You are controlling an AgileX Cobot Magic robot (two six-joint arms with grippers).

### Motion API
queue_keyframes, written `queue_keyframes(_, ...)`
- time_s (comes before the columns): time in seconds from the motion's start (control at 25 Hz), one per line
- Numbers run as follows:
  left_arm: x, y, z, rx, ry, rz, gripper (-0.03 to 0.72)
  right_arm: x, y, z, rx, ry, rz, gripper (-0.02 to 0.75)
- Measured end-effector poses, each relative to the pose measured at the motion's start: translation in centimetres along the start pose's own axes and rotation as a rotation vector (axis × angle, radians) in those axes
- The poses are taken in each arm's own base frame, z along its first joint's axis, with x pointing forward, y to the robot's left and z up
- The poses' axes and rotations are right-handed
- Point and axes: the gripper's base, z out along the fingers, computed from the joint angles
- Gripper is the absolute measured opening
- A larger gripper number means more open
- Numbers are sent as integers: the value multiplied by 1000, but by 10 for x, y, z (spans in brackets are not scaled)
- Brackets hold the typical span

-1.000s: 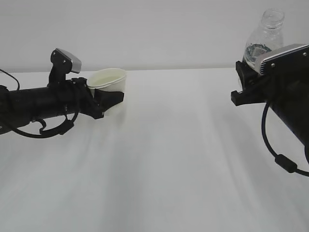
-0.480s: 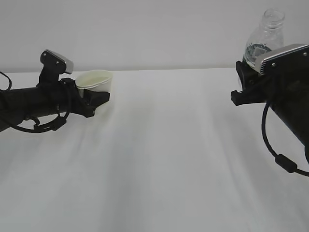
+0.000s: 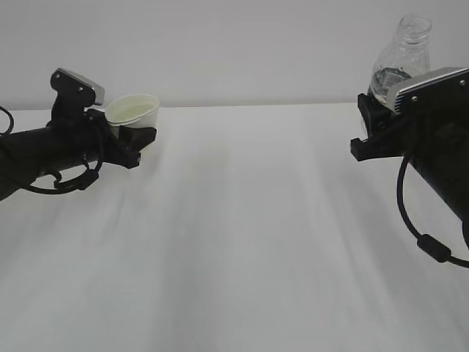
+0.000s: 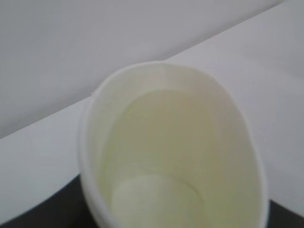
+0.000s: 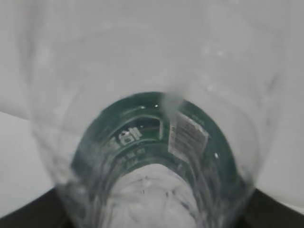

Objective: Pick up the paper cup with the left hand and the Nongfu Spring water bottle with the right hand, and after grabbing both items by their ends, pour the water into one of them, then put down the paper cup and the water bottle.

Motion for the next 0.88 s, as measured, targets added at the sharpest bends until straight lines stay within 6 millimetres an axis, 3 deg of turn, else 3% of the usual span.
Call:
queue_keyframes(0.44,-1,7,0,-77,-38,-29,385,0,0,0,-2,4,0,408)
queue_keyframes(0.64,13,9,5,-89,-39,-69,385,0,0,0,-2,4,0,408)
queue_keyframes(0.88,13,12,5,-128,-68,-96,385,0,0,0,-2,4,0,408)
